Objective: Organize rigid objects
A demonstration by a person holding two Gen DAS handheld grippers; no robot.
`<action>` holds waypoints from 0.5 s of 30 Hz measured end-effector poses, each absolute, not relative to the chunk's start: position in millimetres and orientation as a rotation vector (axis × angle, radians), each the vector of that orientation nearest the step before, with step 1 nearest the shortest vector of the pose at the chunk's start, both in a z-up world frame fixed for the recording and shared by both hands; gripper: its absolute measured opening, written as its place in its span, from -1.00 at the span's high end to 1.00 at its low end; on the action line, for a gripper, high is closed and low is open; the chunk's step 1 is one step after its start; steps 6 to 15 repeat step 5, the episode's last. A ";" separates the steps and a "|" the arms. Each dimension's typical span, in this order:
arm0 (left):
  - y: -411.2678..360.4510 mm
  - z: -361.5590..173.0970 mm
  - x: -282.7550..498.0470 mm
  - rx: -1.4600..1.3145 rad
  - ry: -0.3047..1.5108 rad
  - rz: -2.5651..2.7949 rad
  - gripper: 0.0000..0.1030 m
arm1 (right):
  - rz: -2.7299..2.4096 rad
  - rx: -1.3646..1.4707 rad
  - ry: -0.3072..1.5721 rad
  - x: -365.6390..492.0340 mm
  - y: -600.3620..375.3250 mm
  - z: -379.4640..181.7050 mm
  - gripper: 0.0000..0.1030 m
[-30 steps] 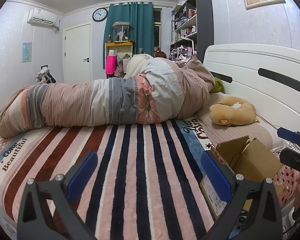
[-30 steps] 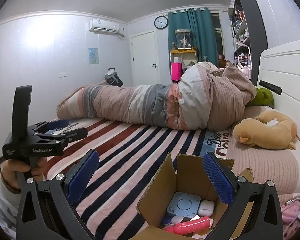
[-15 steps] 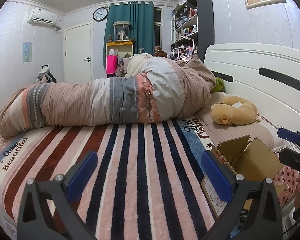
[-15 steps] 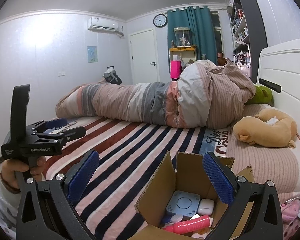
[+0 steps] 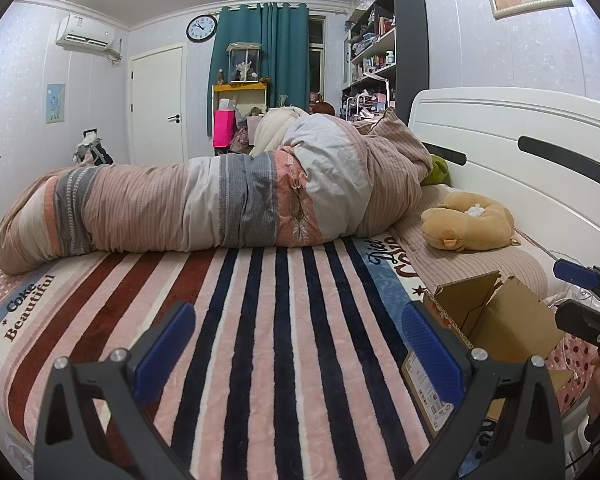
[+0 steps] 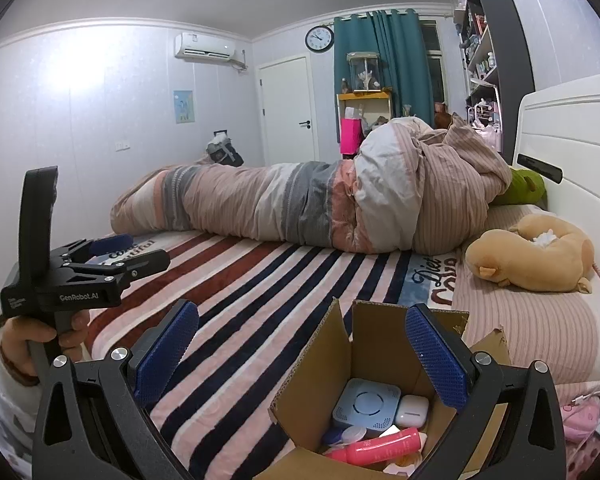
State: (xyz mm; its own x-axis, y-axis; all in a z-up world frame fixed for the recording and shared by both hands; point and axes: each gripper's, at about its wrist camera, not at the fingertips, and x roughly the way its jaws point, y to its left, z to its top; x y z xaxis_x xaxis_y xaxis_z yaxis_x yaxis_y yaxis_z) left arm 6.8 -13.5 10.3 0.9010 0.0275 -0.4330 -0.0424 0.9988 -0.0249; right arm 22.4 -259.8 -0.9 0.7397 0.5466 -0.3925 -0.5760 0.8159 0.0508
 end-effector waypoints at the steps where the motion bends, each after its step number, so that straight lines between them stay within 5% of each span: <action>1: -13.5 10.3 6.8 -0.034 0.447 0.035 -0.99 | 0.615 -0.075 0.407 21.6 -259.7 -2.4 -1.00; 15: -12.8 10.0 6.4 -0.032 0.448 0.036 -0.99 | 0.616 -0.075 0.408 21.2 -259.6 -2.3 -1.00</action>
